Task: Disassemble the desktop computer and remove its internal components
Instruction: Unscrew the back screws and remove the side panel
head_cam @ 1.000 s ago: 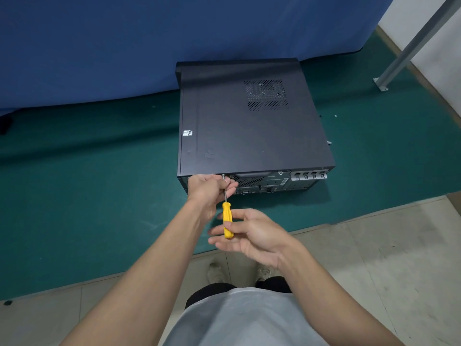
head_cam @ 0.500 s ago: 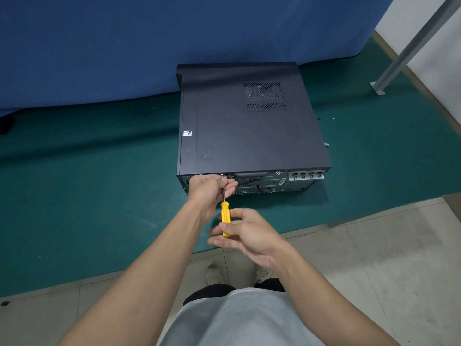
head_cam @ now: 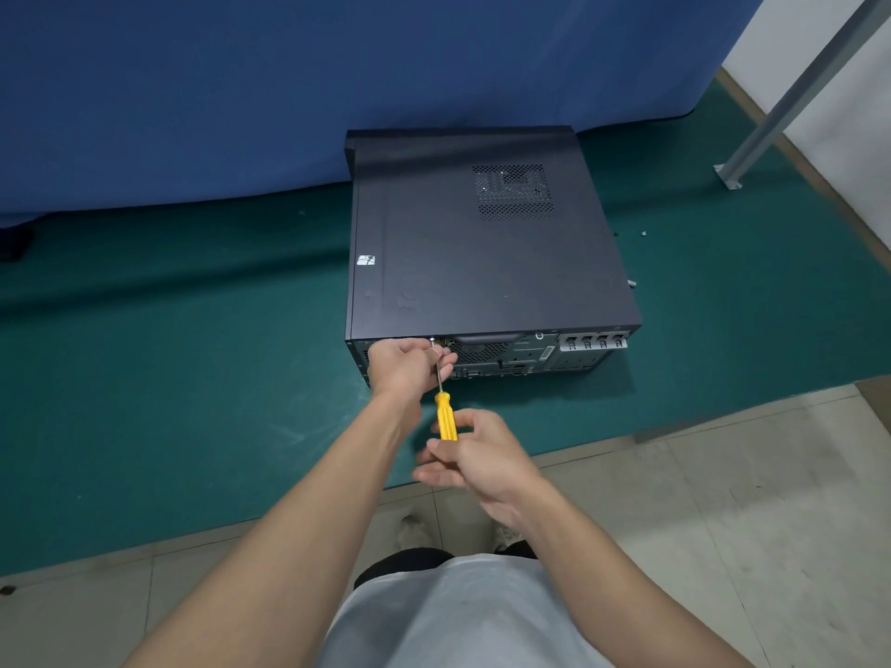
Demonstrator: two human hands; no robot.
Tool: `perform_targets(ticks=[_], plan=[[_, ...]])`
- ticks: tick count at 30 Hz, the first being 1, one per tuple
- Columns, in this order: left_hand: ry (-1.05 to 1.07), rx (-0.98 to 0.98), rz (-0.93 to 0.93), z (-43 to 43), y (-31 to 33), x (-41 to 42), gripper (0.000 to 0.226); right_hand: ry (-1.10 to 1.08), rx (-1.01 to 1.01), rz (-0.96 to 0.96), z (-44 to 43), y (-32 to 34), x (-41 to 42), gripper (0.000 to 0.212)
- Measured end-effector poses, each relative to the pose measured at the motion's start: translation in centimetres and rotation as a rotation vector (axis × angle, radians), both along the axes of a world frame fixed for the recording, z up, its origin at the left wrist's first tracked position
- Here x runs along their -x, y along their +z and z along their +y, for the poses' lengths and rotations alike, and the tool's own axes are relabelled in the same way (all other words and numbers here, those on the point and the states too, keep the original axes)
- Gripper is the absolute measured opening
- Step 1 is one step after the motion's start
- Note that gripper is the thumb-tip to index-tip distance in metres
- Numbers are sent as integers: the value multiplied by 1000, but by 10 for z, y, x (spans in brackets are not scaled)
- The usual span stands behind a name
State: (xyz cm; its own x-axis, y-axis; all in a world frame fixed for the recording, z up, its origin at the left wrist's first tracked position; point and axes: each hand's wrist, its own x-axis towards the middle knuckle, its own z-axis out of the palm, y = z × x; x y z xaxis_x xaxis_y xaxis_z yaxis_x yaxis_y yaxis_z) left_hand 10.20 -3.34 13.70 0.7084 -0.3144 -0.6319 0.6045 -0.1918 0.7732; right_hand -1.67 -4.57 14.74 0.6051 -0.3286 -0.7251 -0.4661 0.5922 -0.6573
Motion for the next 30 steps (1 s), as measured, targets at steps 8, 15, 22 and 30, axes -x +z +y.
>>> perform_targets(ticks=[8, 15, 22, 30], plan=[[-52, 55, 36, 0, 3, -2, 19, -59, -186, -107, -9, 2, 3, 16], [-38, -35, -45, 1, -3, -1, 16, -29, 230, 105, 6, 0, -9, 21], [-18, 118, 82, 2, -2, -4, 19, -26, -199, -114, -3, 3, -2, 9], [-11, -17, -17, -1, -4, -3, 17, -6, 90, 28, -2, -5, -6, 15]])
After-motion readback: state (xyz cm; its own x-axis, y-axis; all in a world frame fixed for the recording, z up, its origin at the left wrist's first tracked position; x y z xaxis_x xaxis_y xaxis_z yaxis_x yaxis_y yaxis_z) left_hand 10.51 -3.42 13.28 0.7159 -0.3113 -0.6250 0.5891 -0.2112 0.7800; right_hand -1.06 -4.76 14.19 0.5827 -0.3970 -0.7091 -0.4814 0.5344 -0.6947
